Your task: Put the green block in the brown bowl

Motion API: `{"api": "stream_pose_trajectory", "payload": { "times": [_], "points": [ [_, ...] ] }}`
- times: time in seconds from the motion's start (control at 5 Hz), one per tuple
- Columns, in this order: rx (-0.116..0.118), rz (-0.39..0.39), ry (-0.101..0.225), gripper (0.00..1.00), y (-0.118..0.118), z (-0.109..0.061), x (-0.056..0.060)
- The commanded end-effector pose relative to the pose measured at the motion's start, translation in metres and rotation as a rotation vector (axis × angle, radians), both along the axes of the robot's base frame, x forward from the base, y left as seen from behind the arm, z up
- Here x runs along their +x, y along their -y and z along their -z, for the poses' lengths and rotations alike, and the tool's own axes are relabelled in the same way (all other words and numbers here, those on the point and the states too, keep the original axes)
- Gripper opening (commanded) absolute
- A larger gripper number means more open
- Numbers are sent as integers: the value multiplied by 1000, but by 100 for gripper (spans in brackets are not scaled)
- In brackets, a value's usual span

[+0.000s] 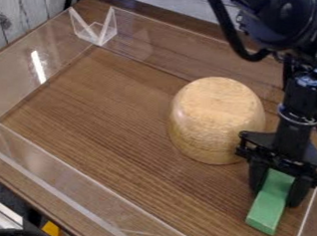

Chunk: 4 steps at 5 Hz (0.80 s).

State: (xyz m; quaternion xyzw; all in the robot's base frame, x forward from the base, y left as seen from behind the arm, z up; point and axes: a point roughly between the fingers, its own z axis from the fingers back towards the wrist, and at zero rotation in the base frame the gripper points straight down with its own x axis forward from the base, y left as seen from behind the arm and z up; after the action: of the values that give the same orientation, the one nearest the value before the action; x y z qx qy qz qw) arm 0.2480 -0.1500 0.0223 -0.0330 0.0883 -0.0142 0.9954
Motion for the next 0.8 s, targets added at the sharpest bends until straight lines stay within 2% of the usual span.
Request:
{"api": "stream_pose_trajectory", "payload": {
  "times": [0.0, 0.2, 0.6],
  "points": [
    [-21, -32, 40, 0, 8, -13, 3],
    [-21, -70, 40, 0, 9, -18, 0],
    [-18, -106, 39, 0, 6, -12, 4]
  ]
}}
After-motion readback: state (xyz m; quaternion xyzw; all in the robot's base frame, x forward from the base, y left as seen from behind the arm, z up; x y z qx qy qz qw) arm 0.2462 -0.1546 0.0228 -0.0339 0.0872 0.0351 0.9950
